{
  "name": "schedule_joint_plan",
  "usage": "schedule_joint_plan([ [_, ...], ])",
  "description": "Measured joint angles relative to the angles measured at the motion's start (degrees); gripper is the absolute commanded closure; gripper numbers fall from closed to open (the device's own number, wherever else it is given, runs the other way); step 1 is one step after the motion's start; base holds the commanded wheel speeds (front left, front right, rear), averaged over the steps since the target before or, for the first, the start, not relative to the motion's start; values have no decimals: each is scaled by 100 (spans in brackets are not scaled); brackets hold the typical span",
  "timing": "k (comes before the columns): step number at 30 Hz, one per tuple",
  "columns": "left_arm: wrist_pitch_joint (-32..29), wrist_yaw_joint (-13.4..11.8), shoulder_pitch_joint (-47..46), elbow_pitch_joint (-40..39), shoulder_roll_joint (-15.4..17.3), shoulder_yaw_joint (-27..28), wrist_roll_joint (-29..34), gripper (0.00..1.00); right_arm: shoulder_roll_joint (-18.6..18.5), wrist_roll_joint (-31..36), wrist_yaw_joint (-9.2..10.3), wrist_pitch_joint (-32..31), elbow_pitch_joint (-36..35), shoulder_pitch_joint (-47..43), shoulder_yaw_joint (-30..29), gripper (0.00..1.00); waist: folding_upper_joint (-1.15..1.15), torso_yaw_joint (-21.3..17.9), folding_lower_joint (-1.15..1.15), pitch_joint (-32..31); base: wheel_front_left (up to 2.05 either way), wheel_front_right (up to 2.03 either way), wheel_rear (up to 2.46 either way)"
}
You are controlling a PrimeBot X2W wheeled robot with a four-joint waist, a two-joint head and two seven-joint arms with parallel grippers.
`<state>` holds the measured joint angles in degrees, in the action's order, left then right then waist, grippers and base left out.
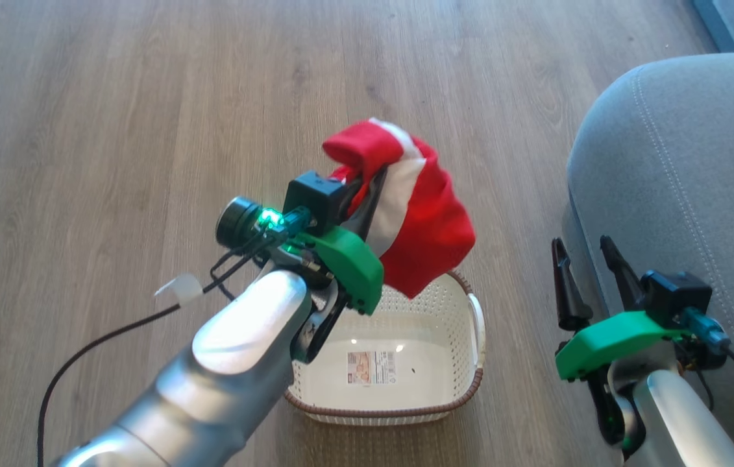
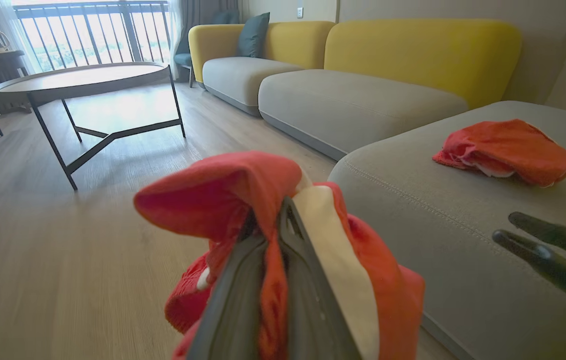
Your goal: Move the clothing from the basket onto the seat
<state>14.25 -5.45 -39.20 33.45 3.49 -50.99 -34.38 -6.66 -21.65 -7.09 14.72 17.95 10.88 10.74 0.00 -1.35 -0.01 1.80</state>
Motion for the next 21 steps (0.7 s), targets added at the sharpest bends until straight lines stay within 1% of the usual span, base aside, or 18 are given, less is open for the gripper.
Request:
schedule_joint_plan([
  [4,-67,-23,-81,-327,63,4,2,100,20,0,0,0,15,-52,4,0,0,2,0,-33,0,0,0],
  [12,-269,-216,-428,-1248,194,36,105,100,63,51,0,0,27,-71,-11,0,0,4,0,0,0,0,0],
  [14,-320,-224,-489,-1433,219,41,119,100,71,51,0,0,27,-71,-10,0,0,0,0,12,0,0,0],
  [21,-468,-370,-543,-1741,316,37,120,100,76,51,0,0,12,-71,-9,0,0,-34,0,79,0,0,0],
])
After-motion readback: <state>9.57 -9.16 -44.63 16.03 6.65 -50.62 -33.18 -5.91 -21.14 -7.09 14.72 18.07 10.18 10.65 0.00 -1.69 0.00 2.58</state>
